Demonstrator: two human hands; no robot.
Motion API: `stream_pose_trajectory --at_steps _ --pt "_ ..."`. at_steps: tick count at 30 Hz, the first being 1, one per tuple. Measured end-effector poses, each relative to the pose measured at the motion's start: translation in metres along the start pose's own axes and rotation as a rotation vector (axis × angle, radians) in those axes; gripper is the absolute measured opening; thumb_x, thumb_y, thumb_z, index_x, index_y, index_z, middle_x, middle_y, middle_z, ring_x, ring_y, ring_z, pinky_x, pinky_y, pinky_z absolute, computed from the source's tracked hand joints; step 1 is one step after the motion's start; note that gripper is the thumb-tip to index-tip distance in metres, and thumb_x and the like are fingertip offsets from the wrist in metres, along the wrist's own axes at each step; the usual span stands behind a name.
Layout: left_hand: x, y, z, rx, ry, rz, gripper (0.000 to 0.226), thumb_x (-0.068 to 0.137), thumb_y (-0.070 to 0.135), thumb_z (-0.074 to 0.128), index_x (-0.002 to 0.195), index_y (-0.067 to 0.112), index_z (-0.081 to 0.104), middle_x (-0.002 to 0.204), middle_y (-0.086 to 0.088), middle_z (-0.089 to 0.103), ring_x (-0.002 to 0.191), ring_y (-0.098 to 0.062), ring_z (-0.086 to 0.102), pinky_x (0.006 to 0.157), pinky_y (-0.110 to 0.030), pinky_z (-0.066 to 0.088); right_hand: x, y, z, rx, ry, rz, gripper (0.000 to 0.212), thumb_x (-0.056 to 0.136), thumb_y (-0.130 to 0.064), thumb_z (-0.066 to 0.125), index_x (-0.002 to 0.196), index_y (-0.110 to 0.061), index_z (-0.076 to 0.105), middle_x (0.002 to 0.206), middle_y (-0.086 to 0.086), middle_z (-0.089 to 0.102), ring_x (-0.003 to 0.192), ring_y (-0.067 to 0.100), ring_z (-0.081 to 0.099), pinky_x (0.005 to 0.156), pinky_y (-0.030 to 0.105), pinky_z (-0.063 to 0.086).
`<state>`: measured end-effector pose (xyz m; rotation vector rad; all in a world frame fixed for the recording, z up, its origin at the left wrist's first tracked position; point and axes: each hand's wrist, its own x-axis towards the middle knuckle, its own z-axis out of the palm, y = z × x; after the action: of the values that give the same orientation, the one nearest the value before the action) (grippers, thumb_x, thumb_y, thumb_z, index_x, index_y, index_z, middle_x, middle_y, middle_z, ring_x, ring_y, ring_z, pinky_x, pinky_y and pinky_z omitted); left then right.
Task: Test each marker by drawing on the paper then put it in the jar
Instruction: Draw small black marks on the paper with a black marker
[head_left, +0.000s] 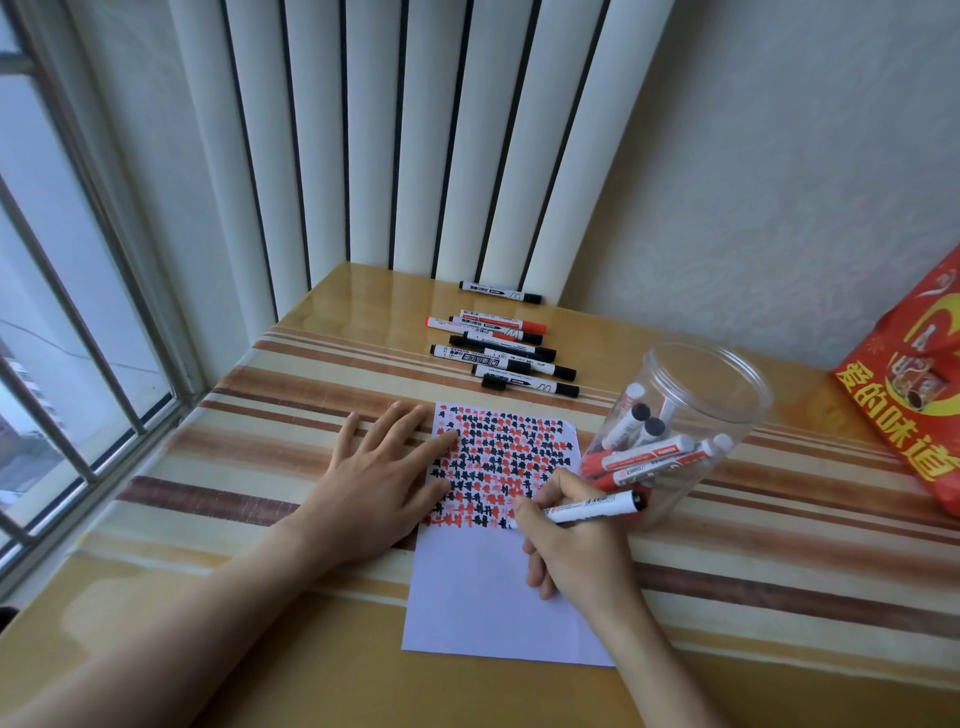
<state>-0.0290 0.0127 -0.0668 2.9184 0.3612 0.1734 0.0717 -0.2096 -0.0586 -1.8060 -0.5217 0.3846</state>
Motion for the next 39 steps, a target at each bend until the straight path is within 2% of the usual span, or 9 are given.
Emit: stream_pose_trajectory --at_steps 8,16,21,23,25,29,32,35,39 --pt "0.001 -0.002 0.002 -0.007 0.009 0.003 0.068 0.090 0.074 -0.002 0.154 0.051 0.005 0.168 0.008 -0.001 0.153 -0.013 -0.017 0.122 -0.057 -0.005 0.001 0.000 0.001 0.007 0.012 0.001 0.037 0.098 -0.016 0.070 0.071 -0.026 0.047 0.053 0.007 0.058 0.036 0.026 0.057 0.036 0.024 0.040" --pt "0.001 -0.003 0.003 -0.030 0.022 0.012 0.068 0.091 0.074 0.000 0.154 0.052 0.007 0.168 0.007 0.001 0.152 -0.013 -0.017 0.122 -0.057 -0.006 0.001 0.002 -0.001 -0.002 -0.012 0.008 0.030 0.094 -0.019 0.070 0.073 -0.019 0.048 0.052 0.006 0.058 0.034 0.024 0.054 0.035 0.022 0.038" --pt "0.001 -0.005 0.000 -0.078 0.013 0.003 0.063 0.095 0.072 0.016 0.154 0.050 0.015 0.167 0.012 0.004 0.152 -0.008 -0.015 0.122 -0.055 -0.006 0.001 0.001 -0.002 0.060 0.001 0.005 0.026 0.090 -0.027 0.066 0.071 -0.024 0.048 0.053 0.007 0.058 0.035 0.025 0.055 0.035 0.023 0.037" --pt "0.004 -0.004 -0.004 -0.121 0.026 -0.020 0.062 0.095 0.071 0.024 0.153 0.047 0.024 0.165 0.014 0.013 0.153 -0.007 -0.005 0.122 -0.053 -0.005 0.001 0.002 -0.002 0.059 -0.010 -0.002 0.028 0.094 -0.024 0.065 0.071 -0.025 0.049 0.053 0.007 0.058 0.035 0.025 0.056 0.035 0.022 0.037" --pt "0.011 0.000 -0.008 -0.129 0.072 -0.058 0.060 0.095 0.069 0.030 0.149 0.042 0.035 0.161 0.014 0.028 0.152 -0.011 0.014 0.123 -0.052 0.000 0.001 0.003 -0.001 0.053 -0.016 -0.004 0.030 0.097 -0.022 0.065 0.072 -0.025 0.048 0.053 0.007 0.058 0.035 0.024 0.056 0.035 0.022 0.037" --pt "0.041 0.015 -0.015 -0.085 0.147 -0.106 0.050 0.098 0.055 0.047 0.142 0.034 0.047 0.147 0.007 0.048 0.137 -0.015 0.042 0.122 -0.053 0.013 0.002 0.003 -0.001 0.040 -0.030 -0.006 0.030 0.099 -0.021 0.066 0.074 -0.023 0.049 0.054 0.006 0.058 0.035 0.023 0.056 0.036 0.022 0.037" --pt "0.073 0.029 -0.015 -0.100 0.230 0.000 0.048 0.097 0.037 0.058 0.143 0.026 0.047 0.146 0.006 0.050 0.135 -0.013 0.046 0.116 -0.045 0.028 0.002 0.002 -0.001 0.059 -0.040 -0.004 0.029 0.098 -0.022 0.067 0.075 -0.023 0.050 0.054 0.005 0.058 0.036 0.023 0.056 0.036 0.022 0.037" --pt "0.101 0.039 -0.007 -0.073 0.260 0.065 0.044 0.100 0.024 0.055 0.143 0.022 0.047 0.144 0.003 0.052 0.133 -0.013 0.047 0.115 -0.038 0.032 0.001 0.000 -0.002 0.077 -0.032 -0.010 0.028 0.098 -0.022 0.068 0.076 -0.021 0.050 0.055 0.006 0.058 0.037 0.024 0.057 0.036 0.023 0.039" --pt "0.119 0.040 0.001 -0.009 0.287 0.092 0.038 0.100 0.021 0.055 0.138 0.021 0.054 0.137 0.001 0.057 0.124 -0.016 0.055 0.112 -0.040 0.038 0.001 -0.002 -0.002 0.095 -0.036 0.002 0.027 0.097 -0.023 0.071 0.081 -0.017 0.050 0.056 0.004 0.058 0.038 0.022 0.058 0.036 0.022 0.039"
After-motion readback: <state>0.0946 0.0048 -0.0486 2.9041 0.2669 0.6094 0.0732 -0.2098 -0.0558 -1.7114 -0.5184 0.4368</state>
